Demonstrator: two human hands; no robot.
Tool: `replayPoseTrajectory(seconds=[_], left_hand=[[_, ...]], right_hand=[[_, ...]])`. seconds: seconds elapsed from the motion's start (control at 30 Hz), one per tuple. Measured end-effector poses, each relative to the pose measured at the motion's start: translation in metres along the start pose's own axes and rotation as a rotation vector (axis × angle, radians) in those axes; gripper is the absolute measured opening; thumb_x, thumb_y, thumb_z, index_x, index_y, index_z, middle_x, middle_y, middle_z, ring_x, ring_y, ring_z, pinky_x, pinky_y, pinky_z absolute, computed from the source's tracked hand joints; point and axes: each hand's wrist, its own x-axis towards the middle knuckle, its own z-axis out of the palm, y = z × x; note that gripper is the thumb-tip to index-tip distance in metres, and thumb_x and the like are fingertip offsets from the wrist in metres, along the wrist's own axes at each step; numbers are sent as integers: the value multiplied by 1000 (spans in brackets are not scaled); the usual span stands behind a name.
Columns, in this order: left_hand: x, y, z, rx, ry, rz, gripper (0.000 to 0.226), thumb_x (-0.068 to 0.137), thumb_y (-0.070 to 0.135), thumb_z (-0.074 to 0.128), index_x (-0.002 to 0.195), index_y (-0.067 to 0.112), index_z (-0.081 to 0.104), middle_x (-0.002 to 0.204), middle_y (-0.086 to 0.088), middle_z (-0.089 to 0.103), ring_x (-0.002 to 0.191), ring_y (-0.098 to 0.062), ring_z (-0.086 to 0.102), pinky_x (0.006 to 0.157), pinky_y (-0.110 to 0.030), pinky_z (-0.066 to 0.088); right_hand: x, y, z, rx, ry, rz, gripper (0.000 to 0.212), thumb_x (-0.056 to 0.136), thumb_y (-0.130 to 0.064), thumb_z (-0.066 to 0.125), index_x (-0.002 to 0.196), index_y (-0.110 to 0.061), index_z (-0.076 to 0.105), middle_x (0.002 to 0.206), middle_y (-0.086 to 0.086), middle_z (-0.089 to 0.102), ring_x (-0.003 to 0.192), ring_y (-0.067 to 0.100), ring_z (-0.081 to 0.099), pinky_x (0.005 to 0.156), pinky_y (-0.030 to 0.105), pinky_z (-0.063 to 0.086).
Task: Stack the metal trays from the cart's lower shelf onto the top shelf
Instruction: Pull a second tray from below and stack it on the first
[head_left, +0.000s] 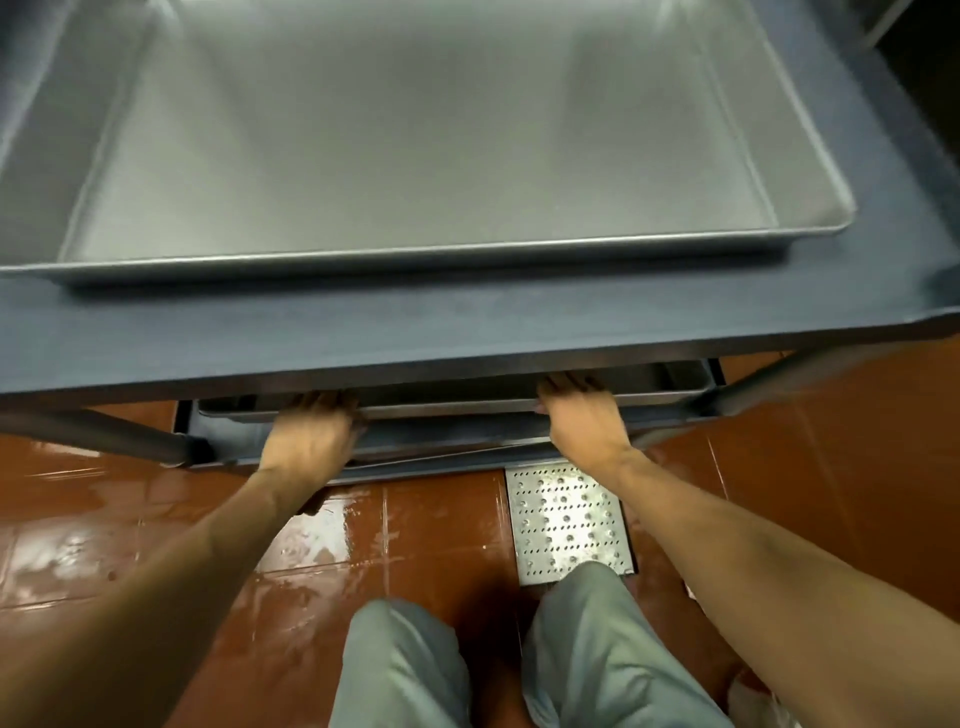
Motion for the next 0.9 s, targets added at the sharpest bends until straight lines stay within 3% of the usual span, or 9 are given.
replayPoseTrajectory(seconds=[0.07,0.1,0.23,0.37,0.47,0.6,0.8,0.9], left_hand=[[-18,1,-27,26,-84,11,26,97,39,53,104,18,66,79,0,65,65,-15,60,58,-27,47],[-27,1,-37,23,-90,36,24,97,37,55,106,17,65,81,0,66,65,-15,60,57,-27,45],[-69,1,-71,-70,-43,147,28,90,27,67,110,8,62,104,-10,67,93,-28,64,75,-37,54],[-105,-8,-106,-117,-50,155,25,87,27,72,105,11,63,101,-5,66,92,-23,63,73,-33,53],[-123,-15,-128,-114,-93,177,29,90,36,65,112,17,58,111,1,62,103,-18,60,80,-29,50],[-144,-24,-160,-105,-160,204,37,86,46,65,109,20,55,113,3,62,106,-19,60,82,-31,47],[-167,-32,-219,-147,-239,248,46,77,58,70,99,19,57,107,3,68,98,-22,65,79,-35,50],[-174,-37,-253,-164,-247,286,47,75,60,71,101,23,58,103,4,68,95,-20,64,75,-34,50]], right_hand=[[-15,-3,-27,32,-3,23,16,88,-10,64,103,-14,63,101,7,67,88,24,64,72,31,47],[-23,-4,-37,44,-9,31,16,88,-10,64,103,-14,63,101,6,68,90,23,64,77,32,46],[-62,-11,-73,66,-25,6,25,88,-11,62,113,-14,59,110,4,63,104,19,57,97,34,39],[-98,-24,-108,90,-65,-25,17,93,-12,56,109,-15,58,107,2,62,99,17,55,93,30,38],[-115,-29,-133,132,-103,-33,12,93,-14,57,105,-17,57,103,0,62,93,15,54,88,27,39],[-132,-28,-170,157,-123,-86,11,90,-16,63,99,-20,57,98,-3,63,89,14,55,78,22,34],[-144,-23,-232,211,-176,-122,15,89,-30,64,95,-18,58,94,-1,65,88,19,62,71,29,43],[-145,-21,-265,225,-234,-127,18,88,-34,64,99,-21,57,101,0,65,93,21,62,77,33,48]])
